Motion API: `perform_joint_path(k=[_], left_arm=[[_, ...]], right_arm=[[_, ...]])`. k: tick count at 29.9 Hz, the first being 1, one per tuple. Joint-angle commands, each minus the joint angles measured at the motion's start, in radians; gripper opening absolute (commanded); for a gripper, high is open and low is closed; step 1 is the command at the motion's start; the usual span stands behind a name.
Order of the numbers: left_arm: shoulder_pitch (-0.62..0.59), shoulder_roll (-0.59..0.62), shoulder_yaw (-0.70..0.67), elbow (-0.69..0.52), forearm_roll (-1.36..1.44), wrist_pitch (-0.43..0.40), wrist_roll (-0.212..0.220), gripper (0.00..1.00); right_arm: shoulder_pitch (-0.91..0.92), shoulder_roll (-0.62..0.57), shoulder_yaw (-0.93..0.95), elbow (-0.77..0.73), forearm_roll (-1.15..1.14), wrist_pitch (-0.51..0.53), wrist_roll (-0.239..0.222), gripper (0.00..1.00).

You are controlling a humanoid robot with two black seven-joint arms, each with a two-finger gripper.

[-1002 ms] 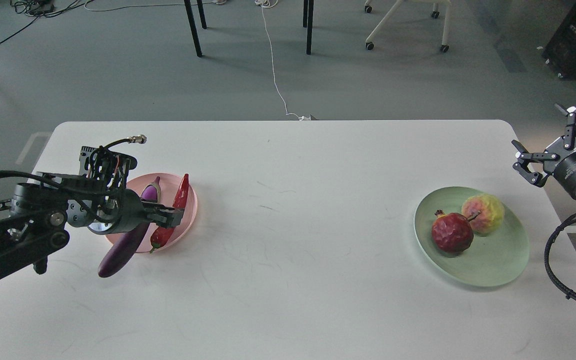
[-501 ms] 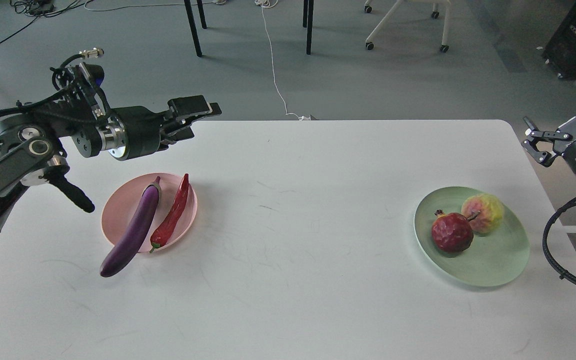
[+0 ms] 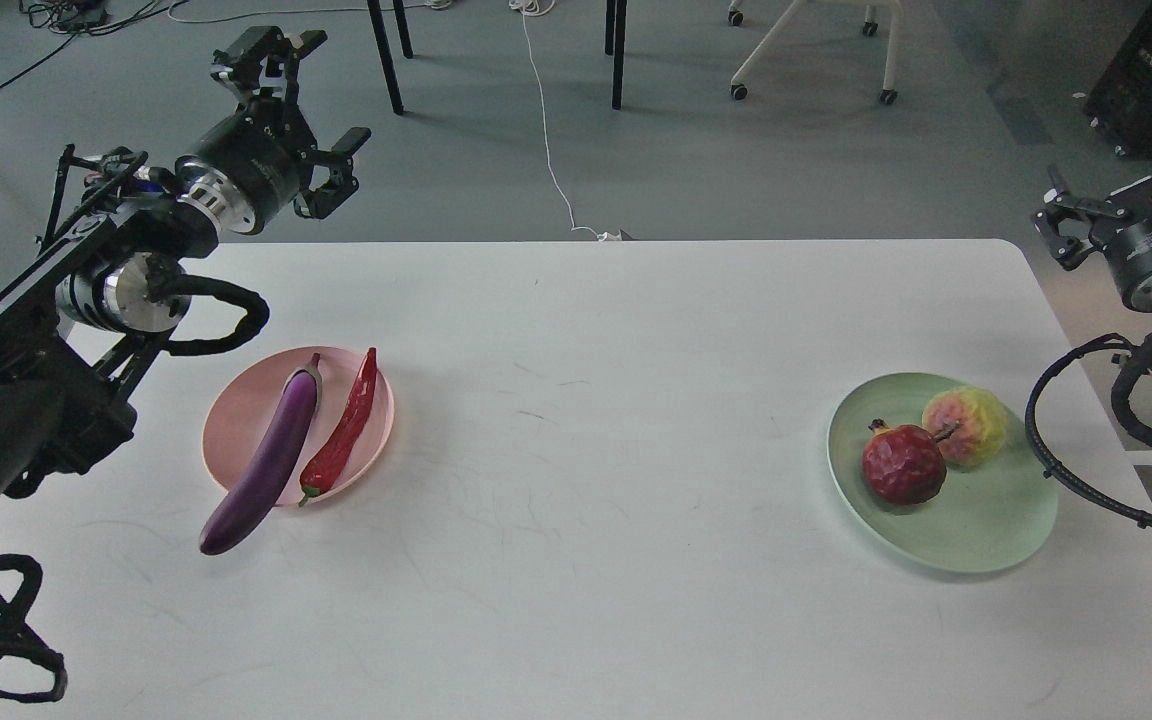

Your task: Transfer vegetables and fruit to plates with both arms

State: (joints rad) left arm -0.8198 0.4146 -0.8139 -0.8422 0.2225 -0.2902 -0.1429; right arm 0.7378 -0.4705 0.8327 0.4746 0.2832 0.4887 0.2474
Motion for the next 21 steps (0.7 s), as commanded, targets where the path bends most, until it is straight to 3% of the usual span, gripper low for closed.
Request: perform_joint_path(k=[1, 5, 8, 21], left_arm=[[0.011, -0.011, 0.006, 0.087, -0.115, -0.141, -0.107, 0.98], [0.014, -0.037, 0.001, 0.169, -0.176, -0.196, -0.121, 0.98], [0.030, -0.054, 0.001, 0.196, -0.241, -0.198, -0.118, 0.98], [0.088, -0.091, 0.002, 0.224, -0.258, -0.198, -0.119, 0.98]], right_arm=[[0.017, 0.053, 0.019, -0.031, 0.001, 0.000, -0.004, 1.00], [0.014, 0.081, 0.019, -0.034, 0.002, 0.000, -0.014, 1.00], [0.011, 0.099, 0.014, -0.034, 0.004, 0.000, -0.030, 1.00], [0.005, 0.138, 0.005, -0.025, 0.004, 0.000, -0.020, 1.00]])
